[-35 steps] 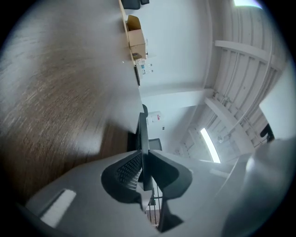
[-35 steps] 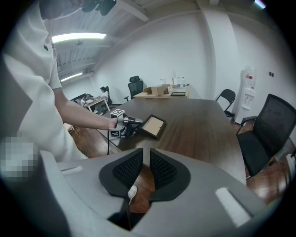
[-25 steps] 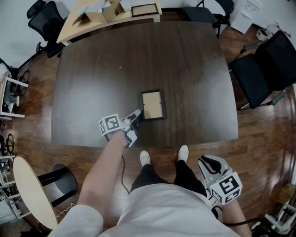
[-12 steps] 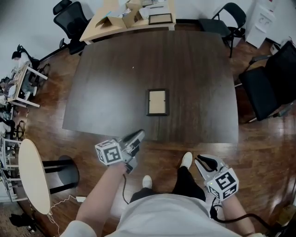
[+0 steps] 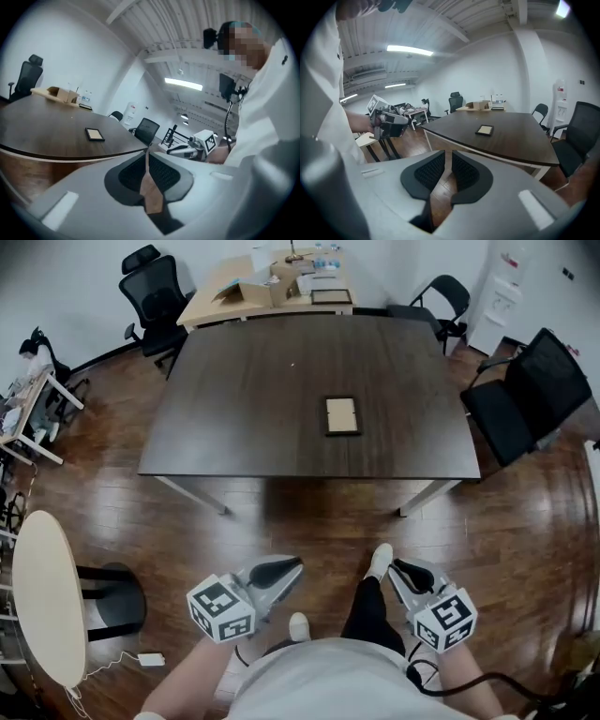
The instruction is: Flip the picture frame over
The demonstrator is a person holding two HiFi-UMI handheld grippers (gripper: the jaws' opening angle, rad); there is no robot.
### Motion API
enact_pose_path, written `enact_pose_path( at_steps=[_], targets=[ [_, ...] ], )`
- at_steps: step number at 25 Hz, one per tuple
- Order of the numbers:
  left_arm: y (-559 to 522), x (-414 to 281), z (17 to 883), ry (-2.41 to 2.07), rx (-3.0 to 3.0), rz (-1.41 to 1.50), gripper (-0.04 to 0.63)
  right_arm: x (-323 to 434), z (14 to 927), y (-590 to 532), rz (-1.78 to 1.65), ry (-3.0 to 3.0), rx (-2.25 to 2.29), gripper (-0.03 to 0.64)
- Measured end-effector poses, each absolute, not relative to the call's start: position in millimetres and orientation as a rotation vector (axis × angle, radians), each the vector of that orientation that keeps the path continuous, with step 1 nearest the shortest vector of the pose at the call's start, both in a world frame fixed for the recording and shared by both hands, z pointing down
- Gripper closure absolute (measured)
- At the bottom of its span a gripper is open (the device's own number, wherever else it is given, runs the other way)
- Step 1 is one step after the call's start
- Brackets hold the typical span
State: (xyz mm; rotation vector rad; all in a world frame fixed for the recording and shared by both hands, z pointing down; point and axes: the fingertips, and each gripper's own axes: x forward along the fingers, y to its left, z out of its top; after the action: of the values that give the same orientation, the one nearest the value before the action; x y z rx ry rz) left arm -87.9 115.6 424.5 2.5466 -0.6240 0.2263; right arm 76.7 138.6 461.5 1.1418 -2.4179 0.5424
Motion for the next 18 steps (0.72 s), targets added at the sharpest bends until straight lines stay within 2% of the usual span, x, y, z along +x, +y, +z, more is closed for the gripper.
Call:
enact_pose_path(
  at_steps=[8,18],
  targets=[
    [209,-121,410,-0.578,2.651,0.306,0.572,31,428,233,0.472,-2.407,1.149,0.555],
    [259,-74,377,-0.592,2.675,0.201,0.572,62,394,287,0.362,-2.440,1.147,0.558]
  ],
)
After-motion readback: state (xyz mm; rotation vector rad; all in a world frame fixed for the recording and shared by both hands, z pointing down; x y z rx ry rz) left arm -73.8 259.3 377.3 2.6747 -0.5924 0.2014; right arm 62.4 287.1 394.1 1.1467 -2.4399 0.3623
